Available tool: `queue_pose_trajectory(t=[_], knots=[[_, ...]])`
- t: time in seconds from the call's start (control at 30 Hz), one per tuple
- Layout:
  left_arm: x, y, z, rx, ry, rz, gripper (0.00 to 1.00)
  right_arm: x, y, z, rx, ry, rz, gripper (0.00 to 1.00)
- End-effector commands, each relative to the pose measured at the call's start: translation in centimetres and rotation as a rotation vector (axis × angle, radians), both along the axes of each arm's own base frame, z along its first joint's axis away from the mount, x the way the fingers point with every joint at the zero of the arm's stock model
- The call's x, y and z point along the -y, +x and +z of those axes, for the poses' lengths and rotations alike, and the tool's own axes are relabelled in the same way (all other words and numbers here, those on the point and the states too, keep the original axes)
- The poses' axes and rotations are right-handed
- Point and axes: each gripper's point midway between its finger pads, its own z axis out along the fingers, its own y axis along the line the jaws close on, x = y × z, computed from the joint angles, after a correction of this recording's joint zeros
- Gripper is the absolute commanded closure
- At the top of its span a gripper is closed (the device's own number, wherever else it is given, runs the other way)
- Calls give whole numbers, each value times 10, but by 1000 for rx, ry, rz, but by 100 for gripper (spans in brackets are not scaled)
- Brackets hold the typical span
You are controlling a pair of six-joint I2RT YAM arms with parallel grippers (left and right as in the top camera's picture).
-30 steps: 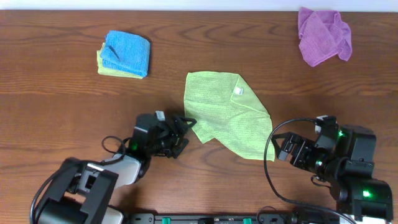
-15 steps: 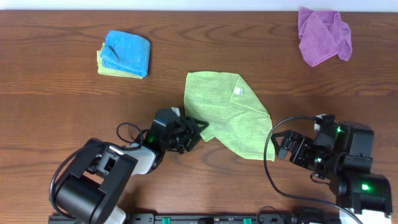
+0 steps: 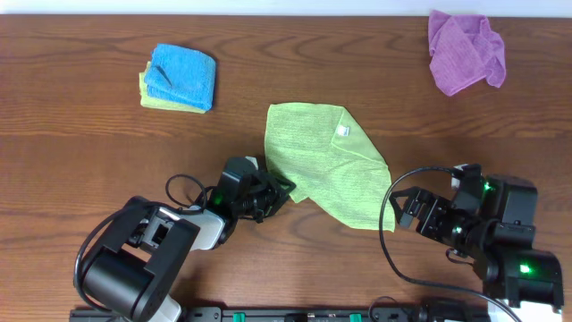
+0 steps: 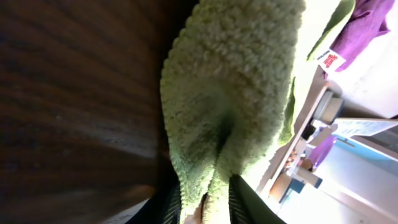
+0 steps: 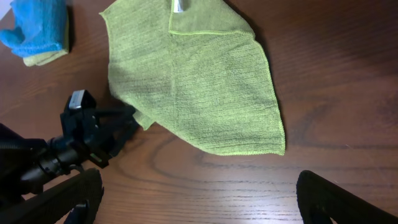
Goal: Fold the cloth
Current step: 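Move the left gripper to the green cloth's lower left edge and grasp it, then move the right gripper to the cloth's lower right corner and grasp it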
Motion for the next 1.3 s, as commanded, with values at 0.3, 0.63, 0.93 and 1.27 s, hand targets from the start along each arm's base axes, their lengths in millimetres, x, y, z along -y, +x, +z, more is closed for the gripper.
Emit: queue_pose_trajectory(t=[0.3,0.63,0.93,1.27], knots=[[-6,-15,-22,-23,77,-41,81,1,0,-1,-7,17,-16,1],[-2,-23,-26,-19,108,-79,94,1,0,-1,-8,17,-16,1],[-3,-43,-7,18,-42,-318,94,5,-8,-9,-47,-23,-10,1],[-15,-47,17,34,-211,-401,94,16,-23,-39,-202,-94,-10,1]])
